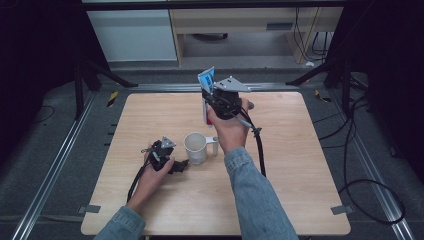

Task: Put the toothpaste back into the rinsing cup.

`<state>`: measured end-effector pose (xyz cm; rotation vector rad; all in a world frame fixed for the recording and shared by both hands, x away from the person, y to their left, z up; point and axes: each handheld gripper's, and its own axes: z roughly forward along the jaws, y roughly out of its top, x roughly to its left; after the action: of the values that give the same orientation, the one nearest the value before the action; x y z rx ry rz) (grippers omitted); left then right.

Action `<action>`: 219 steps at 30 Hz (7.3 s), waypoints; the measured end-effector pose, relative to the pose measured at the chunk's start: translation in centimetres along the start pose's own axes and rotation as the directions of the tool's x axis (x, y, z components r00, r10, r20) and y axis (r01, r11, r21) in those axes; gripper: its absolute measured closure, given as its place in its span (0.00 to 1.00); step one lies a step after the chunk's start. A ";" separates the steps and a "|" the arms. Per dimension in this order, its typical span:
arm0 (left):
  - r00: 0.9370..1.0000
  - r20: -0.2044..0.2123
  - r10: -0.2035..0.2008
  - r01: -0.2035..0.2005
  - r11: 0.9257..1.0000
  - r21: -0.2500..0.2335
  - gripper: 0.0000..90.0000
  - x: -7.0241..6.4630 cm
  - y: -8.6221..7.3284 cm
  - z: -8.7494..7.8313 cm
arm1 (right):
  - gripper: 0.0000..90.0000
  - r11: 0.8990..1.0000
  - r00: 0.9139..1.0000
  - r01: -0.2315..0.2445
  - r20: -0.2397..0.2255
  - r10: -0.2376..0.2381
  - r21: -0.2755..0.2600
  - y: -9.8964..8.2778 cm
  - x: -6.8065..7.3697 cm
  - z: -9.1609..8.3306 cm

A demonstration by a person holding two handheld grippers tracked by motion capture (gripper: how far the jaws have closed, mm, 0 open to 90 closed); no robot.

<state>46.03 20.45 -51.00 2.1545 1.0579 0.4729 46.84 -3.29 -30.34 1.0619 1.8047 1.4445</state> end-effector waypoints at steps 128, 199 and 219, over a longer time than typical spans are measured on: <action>1.000 0.002 0.001 -0.001 1.000 0.001 0.00 0.0 0.0 0.0 | 0.81 0.988 0.984 -0.155 0.085 0.156 -0.019 -13.0 6.0 2.2; 1.000 0.003 0.000 0.000 1.000 0.001 0.00 0.0 0.0 0.0 | 0.61 0.981 0.978 -0.190 0.091 0.187 0.027 -13.6 3.6 1.6; 1.000 0.003 -0.001 0.001 1.000 0.000 0.00 0.0 0.0 0.0 | 0.58 0.984 0.981 -0.173 0.095 0.169 0.043 -13.6 3.8 1.5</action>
<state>46.07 20.44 -51.00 2.1546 1.0572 0.4692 43.17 -0.47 -43.77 1.3152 1.7294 1.4303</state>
